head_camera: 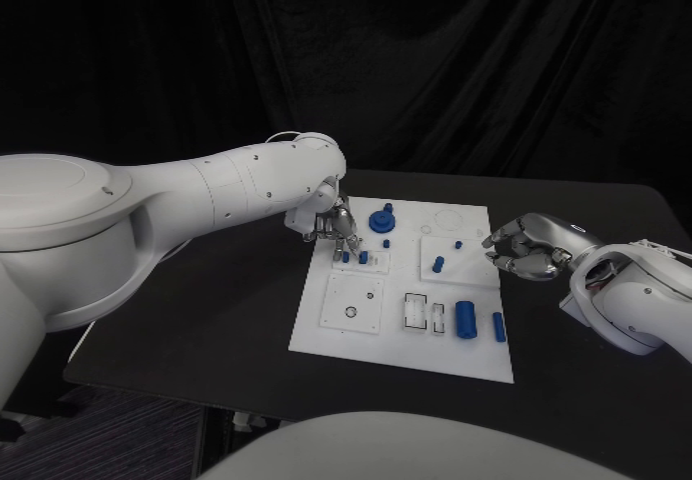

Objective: Assemble the parts on the task board

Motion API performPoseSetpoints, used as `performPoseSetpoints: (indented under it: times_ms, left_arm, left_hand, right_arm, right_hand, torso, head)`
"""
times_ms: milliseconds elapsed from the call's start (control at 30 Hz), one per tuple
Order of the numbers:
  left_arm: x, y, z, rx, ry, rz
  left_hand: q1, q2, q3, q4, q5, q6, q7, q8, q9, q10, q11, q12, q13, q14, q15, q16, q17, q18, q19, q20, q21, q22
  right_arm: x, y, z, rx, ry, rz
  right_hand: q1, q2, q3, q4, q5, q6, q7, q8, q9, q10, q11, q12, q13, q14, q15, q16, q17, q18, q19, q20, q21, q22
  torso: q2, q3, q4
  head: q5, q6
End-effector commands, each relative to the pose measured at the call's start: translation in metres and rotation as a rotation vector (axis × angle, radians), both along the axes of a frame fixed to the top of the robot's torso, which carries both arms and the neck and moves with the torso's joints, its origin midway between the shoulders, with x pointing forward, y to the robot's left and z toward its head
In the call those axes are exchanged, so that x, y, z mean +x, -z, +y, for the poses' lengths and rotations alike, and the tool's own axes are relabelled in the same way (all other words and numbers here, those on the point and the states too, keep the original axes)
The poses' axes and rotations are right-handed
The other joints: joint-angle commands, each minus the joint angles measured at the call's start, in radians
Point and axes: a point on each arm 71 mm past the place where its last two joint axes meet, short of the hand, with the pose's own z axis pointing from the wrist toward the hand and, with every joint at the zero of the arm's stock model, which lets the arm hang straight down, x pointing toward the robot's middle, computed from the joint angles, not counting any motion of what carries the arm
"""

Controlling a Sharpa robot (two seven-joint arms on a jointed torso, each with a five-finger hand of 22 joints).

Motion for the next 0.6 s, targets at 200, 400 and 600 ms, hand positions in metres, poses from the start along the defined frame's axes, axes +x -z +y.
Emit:
performPoseSetpoints:
  times_ms: [200, 400, 600]
  left_arm:
    - [-0.0048, 0.01, 0.0045, -0.012, -0.009, -0.005]
    - [-0.0069, 0.0097, 0.007, -0.033, -0.016, -0.025]
    - [-0.0107, 0.0075, 0.0079, -0.114, -0.028, -0.091]
  left_hand:
    - [-0.005, 0.01, -0.011, 0.003, -0.001, -0.002, -0.003, -0.085, -0.005, 0.061, 0.005, -0.004, 0.238, 0.101, 0.007, 0.004, 0.254, 0.017, -0.004, 0.005, -0.004, 0.148]
    - [0.005, 0.045, -0.031, 0.023, 0.05, 0.012, -0.006, -0.084, -0.016, 0.062, 0.003, -0.003, 0.239, 0.103, 0.005, 0.006, 0.258, 0.017, -0.002, 0.005, 0.0, 0.149]
    - [0.048, 0.058, -0.036, 0.01, 0.178, 0.046, -0.02, -0.045, 0.001, 0.072, -0.008, 0.01, 0.245, 0.106, -0.004, 0.01, 0.263, 0.012, 0.009, -0.002, 0.032, 0.158]
  right_arm:
    - [-0.0003, 0.0017, -0.0024, -0.009, 0.018, 0.01]
    - [-0.0002, 0.0019, -0.0025, -0.01, 0.017, 0.01]
    - [-0.0005, 0.002, -0.0027, -0.009, 0.017, 0.009]
  right_hand:
    - [0.001, -0.002, 0.008, -0.001, 0.004, 0.003, 0.002, -0.001, -0.001, 0.046, 0.005, -0.005, 0.21, 0.087, 0.006, -0.004, 0.206, 0.017, -0.009, -0.001, -0.006, 0.162]
    - [0.001, -0.002, 0.008, -0.001, 0.004, 0.003, 0.002, -0.001, -0.001, 0.046, 0.005, -0.005, 0.21, 0.087, 0.006, -0.004, 0.206, 0.017, -0.009, -0.001, -0.006, 0.162]
    - [0.001, -0.002, 0.008, -0.001, 0.004, 0.003, 0.002, -0.001, -0.001, 0.046, 0.005, -0.005, 0.21, 0.087, 0.006, -0.004, 0.206, 0.017, -0.009, -0.001, -0.006, 0.162]
  torso:
    - [0.0, 0.0001, -0.0002]
    - [0.0, -0.0001, -0.0001]
    - [0.001, -0.0004, -0.0002]
  head:
    - [0.0, 0.0]
    - [0.002, 0.0]
    - [-0.003, 0.0]
